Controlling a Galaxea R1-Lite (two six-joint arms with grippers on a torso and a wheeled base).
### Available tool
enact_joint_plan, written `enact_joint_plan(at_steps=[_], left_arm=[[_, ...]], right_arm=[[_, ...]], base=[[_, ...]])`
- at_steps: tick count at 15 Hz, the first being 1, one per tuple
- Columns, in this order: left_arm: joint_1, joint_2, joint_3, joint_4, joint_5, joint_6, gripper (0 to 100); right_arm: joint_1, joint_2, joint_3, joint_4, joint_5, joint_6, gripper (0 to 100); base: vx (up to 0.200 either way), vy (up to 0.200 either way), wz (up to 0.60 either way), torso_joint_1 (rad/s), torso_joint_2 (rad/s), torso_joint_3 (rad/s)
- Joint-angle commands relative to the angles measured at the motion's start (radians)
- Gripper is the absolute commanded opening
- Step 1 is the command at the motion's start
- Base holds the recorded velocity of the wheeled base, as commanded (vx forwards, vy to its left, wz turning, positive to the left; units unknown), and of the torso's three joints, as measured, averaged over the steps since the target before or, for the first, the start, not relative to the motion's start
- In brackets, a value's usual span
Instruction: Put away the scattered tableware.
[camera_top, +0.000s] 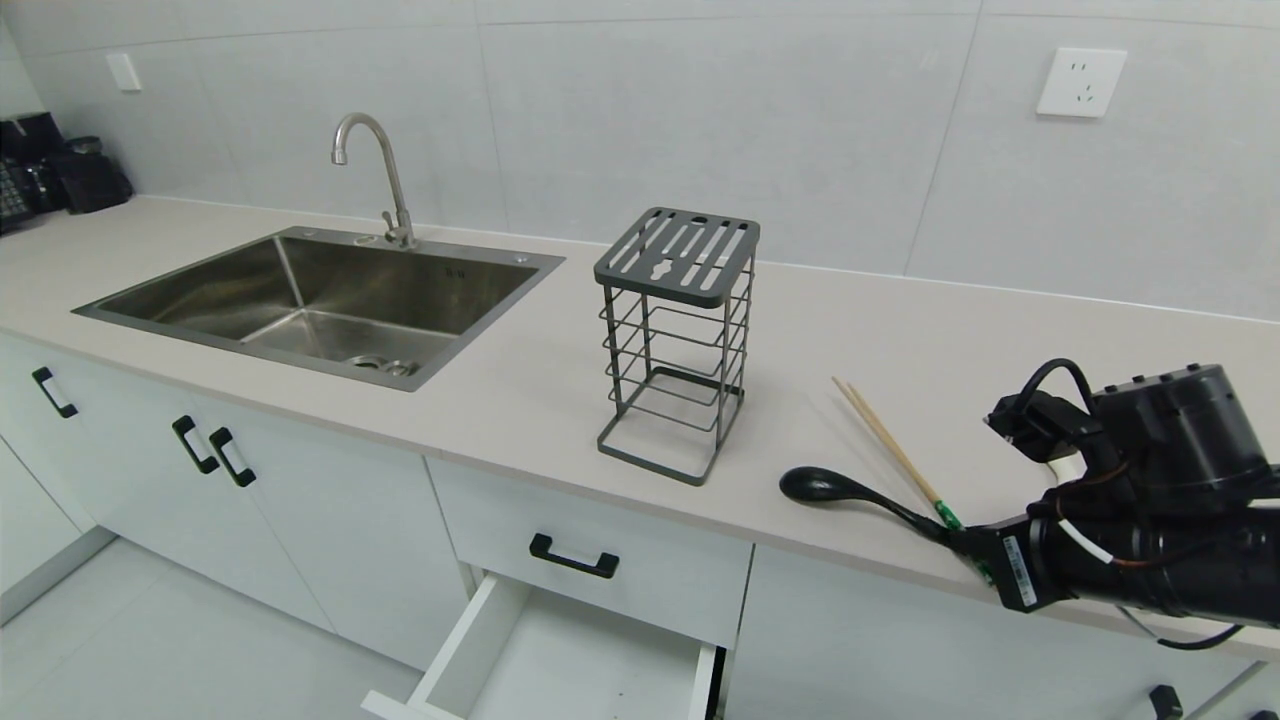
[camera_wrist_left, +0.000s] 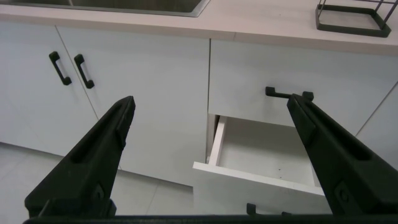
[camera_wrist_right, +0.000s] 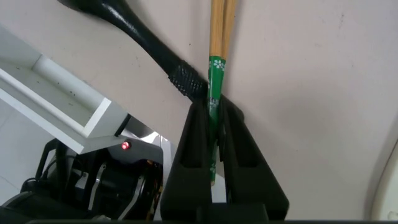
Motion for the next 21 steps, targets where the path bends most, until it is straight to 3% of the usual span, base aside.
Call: enact_joint_plan(at_steps=[1, 9, 19, 21], left_arm=[[0.0, 0.001, 0.0, 0.0, 0.001, 0.0, 100], [0.0, 0.001, 0.0, 0.0, 0.001, 0.0, 100], [0.0, 0.001, 0.0, 0.0, 0.001, 0.0, 100], [0.0, 0.001, 0.0, 0.0, 0.001, 0.0, 100]], right_arm=[[-0.01, 0.013, -0.002, 0.004, -0.003, 0.0, 0], [-0.078, -0.004, -0.025, 0.002, -0.005, -0.002, 0], [-0.072, -0.059, -0.055, 0.002, -0.003, -0.016, 0], [-0.053, -0.137, -0.057, 0.002, 0.001, -0.082, 0]], base=[[0.0, 0.0, 0.0, 0.0, 0.0, 0.0], [0.0, 0.0, 0.0, 0.0, 0.0, 0.0], [0.0, 0.0, 0.0, 0.0, 0.0, 0.0], [0.0, 0.0, 0.0, 0.0, 0.0, 0.0]])
